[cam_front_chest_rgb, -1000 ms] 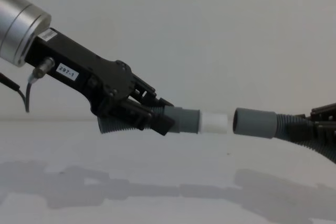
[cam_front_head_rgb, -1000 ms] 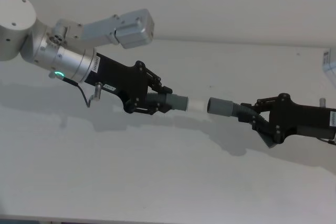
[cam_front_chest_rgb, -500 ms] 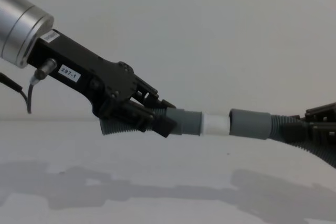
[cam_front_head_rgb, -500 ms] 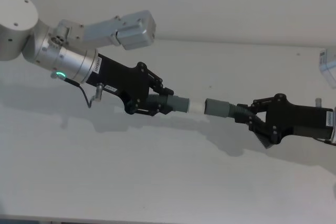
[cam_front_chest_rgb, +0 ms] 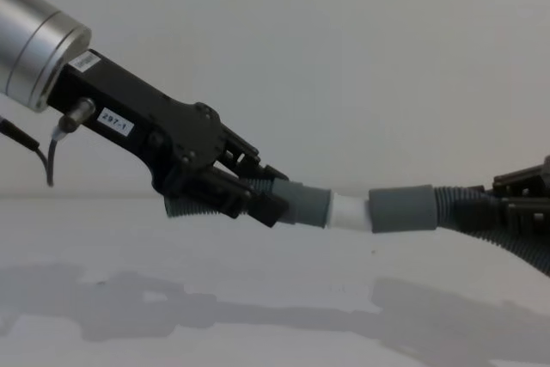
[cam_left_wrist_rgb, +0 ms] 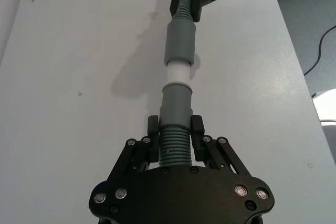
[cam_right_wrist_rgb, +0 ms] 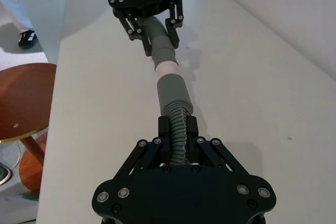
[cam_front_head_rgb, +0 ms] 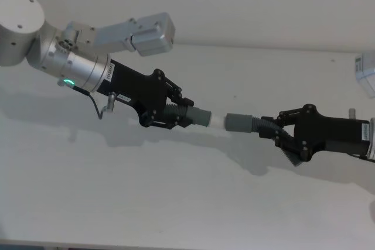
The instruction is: Use both hands to pick up one end of the pipe from the table, align the ends, and insert them.
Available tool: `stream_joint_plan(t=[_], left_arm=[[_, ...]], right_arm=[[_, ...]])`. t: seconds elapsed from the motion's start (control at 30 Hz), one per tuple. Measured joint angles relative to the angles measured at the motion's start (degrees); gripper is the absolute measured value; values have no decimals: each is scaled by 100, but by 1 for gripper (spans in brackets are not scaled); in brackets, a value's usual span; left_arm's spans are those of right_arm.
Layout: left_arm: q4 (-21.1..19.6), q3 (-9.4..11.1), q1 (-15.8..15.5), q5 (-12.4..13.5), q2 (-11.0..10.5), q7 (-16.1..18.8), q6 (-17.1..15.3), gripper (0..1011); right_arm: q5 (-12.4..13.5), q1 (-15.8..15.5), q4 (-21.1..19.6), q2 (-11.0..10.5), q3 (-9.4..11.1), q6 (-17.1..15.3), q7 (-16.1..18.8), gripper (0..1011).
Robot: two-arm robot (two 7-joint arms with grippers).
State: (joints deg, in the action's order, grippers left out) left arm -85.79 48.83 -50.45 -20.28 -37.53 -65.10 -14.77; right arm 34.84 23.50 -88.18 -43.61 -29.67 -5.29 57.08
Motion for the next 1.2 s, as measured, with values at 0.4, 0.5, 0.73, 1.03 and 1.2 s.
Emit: stream_joint_plan(t=[0.4,0.5,0.73,1.03,1.2], left_arm=[[74,66,-77,3,41,-7,115,345],[96,80,-96,0,51,-5,151,345],[124,97,-112,-20,63,13,200,345],[158,100,-115,-88,66,67,263,345],[171,93,-113,-135,62,106,297,345]], right_arm=[[25,91,43,9,-101,66,103,176],[38,110,61,14,-119,75,111,176],[104,139,113,32,-139,90,140,176],[270,163,224,80,-142,96,190,176],[355,181,277,106,-145,96,210,176]])
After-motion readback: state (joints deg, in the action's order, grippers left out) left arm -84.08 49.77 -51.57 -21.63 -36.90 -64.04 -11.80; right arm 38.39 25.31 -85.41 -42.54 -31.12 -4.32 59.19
